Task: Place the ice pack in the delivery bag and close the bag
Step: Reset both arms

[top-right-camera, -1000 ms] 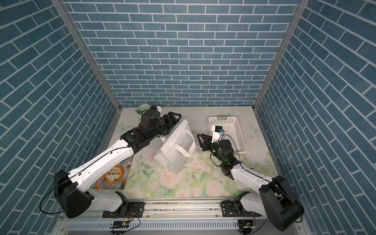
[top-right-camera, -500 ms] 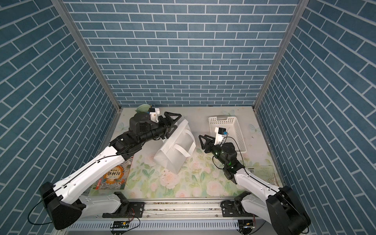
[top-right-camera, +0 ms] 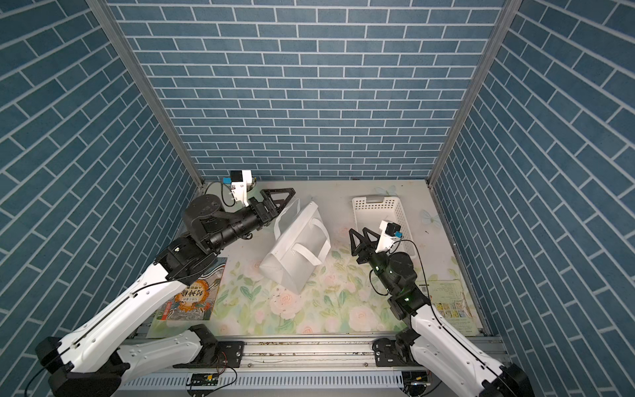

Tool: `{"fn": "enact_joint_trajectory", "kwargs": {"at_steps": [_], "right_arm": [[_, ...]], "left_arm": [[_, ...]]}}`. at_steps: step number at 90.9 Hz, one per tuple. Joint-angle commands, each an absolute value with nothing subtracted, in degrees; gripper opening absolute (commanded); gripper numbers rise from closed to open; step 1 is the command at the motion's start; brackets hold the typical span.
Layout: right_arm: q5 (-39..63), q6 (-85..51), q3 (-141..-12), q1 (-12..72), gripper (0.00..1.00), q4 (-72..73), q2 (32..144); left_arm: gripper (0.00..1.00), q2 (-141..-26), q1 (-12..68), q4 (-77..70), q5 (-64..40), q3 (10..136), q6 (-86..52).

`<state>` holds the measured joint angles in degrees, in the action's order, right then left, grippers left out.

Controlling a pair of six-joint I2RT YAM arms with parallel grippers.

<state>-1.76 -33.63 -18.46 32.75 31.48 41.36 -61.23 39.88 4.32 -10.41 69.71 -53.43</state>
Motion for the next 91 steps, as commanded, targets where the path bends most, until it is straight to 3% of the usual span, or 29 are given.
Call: {"fn": "enact_joint_trajectory", "kwargs": {"at_steps": [1,15,33,58,91], "right_arm": [[-10.1,-27.9,-17.8,33.0,0.78,25.1,36.5],[-20.3,-23.4,-19.3,33.0,0.99,17.5,31.2],[-32.6,-15.8,-17.4,33.0,1.00,20.6,29.5],[-38.8,-3.0,-12.3,30.6,1.00,39.0,38.3],[-29.2,-4.8,-8.7,11.2,0.99,58.0,59.9]], "left_arm": [[1.00,-58.1,39.6,7.3,2.5,69.2,-34.6],[1.00,-52.4,39.5,8.5,23.9,60.6,-20.5],[1.00,-45.1,38.2,0.1,45.6,44.5,-16.7],[1.00,-37.8,26.9,-13.5,44.4,26.5,-17.0],[1.00,-43.9,12.6,-29.8,40.9,9.7,-18.9]]}}
